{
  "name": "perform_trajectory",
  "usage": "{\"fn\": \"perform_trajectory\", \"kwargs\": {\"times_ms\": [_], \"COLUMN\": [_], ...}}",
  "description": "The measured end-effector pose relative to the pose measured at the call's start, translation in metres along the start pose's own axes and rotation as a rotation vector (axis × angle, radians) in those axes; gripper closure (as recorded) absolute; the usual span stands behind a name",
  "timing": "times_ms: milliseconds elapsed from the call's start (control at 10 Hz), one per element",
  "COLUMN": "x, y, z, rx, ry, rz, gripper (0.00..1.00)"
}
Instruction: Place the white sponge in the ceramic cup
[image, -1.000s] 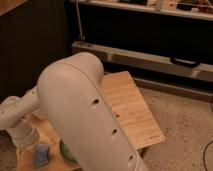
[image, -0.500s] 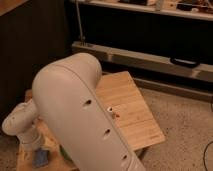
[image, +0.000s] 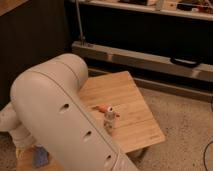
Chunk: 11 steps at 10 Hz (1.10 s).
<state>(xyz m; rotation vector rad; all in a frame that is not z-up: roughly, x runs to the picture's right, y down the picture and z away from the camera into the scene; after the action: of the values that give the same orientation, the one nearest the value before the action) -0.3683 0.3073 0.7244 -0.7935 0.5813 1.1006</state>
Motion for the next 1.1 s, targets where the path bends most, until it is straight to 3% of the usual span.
{"fn": "perform_trajectory", "kwargs": {"times_ms": [200, 500, 600, 800, 1100], "x": [-0.001, 0.0, 0.0, -0.001, -0.007], "y": [-0.007, -0.015, -0.017, -0.015, -0.009], "z": [0.015, 0.021, 0.019, 0.015, 0.019], "rx": [0.001, -0.009, -0.013, -0.022, -0.032], "ry": [0.023, 0.018, 0.007, -0.009, -0.01], "rz": [0.025, 0.046, 0.053, 0.058, 0.044], "gripper": [0.2, 0.2, 0.23, 0.39, 0.43]}}
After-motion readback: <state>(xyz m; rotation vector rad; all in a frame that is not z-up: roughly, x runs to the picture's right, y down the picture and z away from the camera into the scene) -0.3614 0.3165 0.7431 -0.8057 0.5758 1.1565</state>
